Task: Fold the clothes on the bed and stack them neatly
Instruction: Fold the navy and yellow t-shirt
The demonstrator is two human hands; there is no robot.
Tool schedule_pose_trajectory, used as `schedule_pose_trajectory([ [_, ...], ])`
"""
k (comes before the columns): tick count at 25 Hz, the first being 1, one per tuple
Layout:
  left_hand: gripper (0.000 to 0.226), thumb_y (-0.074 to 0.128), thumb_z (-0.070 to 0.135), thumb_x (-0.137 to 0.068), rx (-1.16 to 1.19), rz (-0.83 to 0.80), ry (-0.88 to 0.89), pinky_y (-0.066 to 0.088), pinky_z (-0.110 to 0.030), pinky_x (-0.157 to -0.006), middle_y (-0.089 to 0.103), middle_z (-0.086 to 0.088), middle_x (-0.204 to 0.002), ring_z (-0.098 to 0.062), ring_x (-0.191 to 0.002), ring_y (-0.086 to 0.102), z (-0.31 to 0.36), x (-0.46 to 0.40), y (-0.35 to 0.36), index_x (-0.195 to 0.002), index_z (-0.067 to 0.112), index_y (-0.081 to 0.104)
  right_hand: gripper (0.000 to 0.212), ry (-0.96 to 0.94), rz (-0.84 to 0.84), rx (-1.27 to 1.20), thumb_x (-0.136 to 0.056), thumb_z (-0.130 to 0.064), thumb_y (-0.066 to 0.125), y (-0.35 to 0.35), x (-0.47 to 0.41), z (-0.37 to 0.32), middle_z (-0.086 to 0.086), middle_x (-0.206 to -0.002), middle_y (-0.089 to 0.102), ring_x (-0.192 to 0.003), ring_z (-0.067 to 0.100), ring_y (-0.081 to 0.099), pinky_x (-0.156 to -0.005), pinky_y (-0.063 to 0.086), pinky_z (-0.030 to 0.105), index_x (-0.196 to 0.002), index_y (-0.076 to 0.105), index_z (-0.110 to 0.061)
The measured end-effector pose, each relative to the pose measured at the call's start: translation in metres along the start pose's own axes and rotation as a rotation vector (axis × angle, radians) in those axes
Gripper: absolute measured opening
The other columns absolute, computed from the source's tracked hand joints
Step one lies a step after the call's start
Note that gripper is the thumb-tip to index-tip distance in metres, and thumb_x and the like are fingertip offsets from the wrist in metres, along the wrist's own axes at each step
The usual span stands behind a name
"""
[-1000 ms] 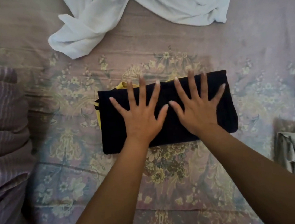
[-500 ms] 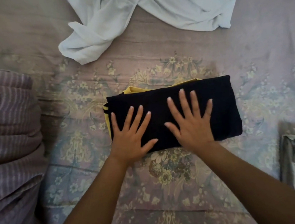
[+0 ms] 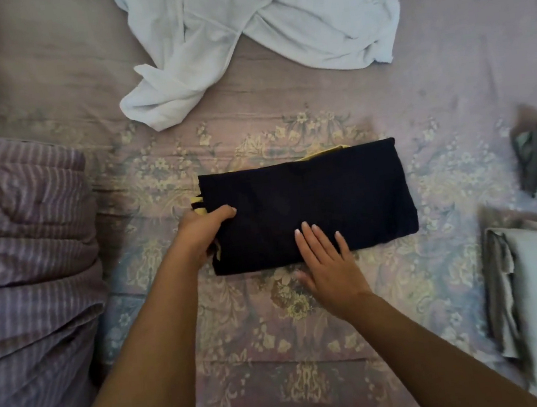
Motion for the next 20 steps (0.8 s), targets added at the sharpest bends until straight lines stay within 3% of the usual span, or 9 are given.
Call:
schedule_pose_trajectory([
  [3,0.048,0.072,0.011,-0.089,-0.080,-0.129,0.213,0.058,-0.039,-0.081,0.067,-0.008,-0.123,-0.024,-0.100,0.068,0.046,0.034,0.029,-0.131,0.022,0.052,0.052,0.245,0.130,-0.653,-0.109,-0.022,0.045,-0.034,0.012,0.021,0.005,-0.166,0.024,-0.154,0.017,0.019,-0.126,0.014,0.037,-0.157,0.030,-0.008],
  [6,0.082,0.068,0.016,-0.091,-0.218,-0.199,0.353,0.057,-0.038,-0.081,0.057,-0.002,-0.127,-0.022,-0.100,0.065,0.073,0.071,0.101,-0.155,0.031,0.021,0.044,0.591,0.416,-0.995,-0.110,-0.026,0.038,-0.080,0.023,0.072,0.002,-0.153,0.046,-0.142,0.015,0.041,-0.116,0.033,0.029,-0.151,0.043,-0.012],
  [9,0.085,0.056,0.016,-0.097,-0.377,-0.180,0.398,0.052,-0.040,-0.085,0.057,-0.011,-0.129,-0.031,-0.102,0.062,0.064,0.090,0.184,-0.160,0.031,0.000,0.042,0.787,0.440,-1.251,-0.111,-0.030,0.031,-0.104,0.022,0.117,0.013,-0.124,0.064,-0.120,0.028,0.060,-0.099,0.047,0.037,-0.134,0.058,-0.007],
  [11,0.084,0.050,0.014,-0.100,-0.356,-0.188,0.350,0.052,-0.040,-0.080,0.060,-0.018,-0.122,-0.034,-0.094,0.062,0.052,0.089,0.228,-0.160,0.026,-0.007,0.044,0.770,0.342,-1.285,-0.111,-0.038,0.033,-0.107,0.020,0.128,0.014,-0.116,0.068,-0.107,0.026,0.065,-0.091,0.050,0.037,-0.126,0.063,-0.009],
  [14,0.076,0.039,0.020,-0.106,-0.189,-0.361,0.201,0.051,-0.036,-0.071,0.060,-0.018,-0.098,-0.029,-0.074,0.057,0.037,0.080,0.267,-0.159,0.030,-0.014,0.044,0.699,0.278,-1.212,-0.105,-0.044,0.050,-0.096,0.023,0.135,0.006,-0.125,0.065,-0.112,0.017,0.062,-0.095,0.051,0.035,-0.134,0.058,-0.012],
  [16,0.064,0.034,0.019,-0.109,-0.006,-0.446,0.224,0.053,-0.038,-0.075,0.057,-0.014,-0.093,-0.024,-0.075,0.058,0.035,0.073,0.260,-0.161,0.030,-0.002,0.043,0.695,0.310,-1.142,-0.101,-0.035,0.062,-0.088,0.028,0.138,0.004,-0.125,0.063,-0.114,0.017,0.060,-0.096,0.050,0.035,-0.137,0.055,-0.012],
  [18,0.055,0.039,0.016,-0.109,-0.133,-0.351,0.577,0.049,-0.036,-0.094,0.060,-0.009,-0.112,-0.019,-0.101,0.060,0.043,0.063,0.227,-0.160,0.023,0.020,0.033,0.740,0.389,-1.113,-0.102,-0.023,0.060,-0.081,0.034,0.142,0.006,-0.118,0.064,-0.112,0.022,0.061,-0.094,0.050,0.036,-0.132,0.058,-0.010],
  [20,0.052,0.045,0.018,-0.107,-0.551,-0.146,0.997,0.032,-0.041,-0.115,0.049,-0.009,-0.146,-0.024,-0.135,0.044,0.046,0.054,0.193,-0.157,0.017,0.031,0.028,0.802,0.435,-1.122,-0.105,-0.021,0.055,-0.076,0.038,0.140,0.008,-0.117,0.064,-0.112,0.026,0.060,-0.091,0.049,0.037,-0.131,0.056,-0.009],
])
Point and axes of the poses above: each hand's wrist, its own x-axis away from the middle knuckle, its own y-axis out of the palm, z = x × y, the point moved 5 cm from there along -x, towards the middle knuckle
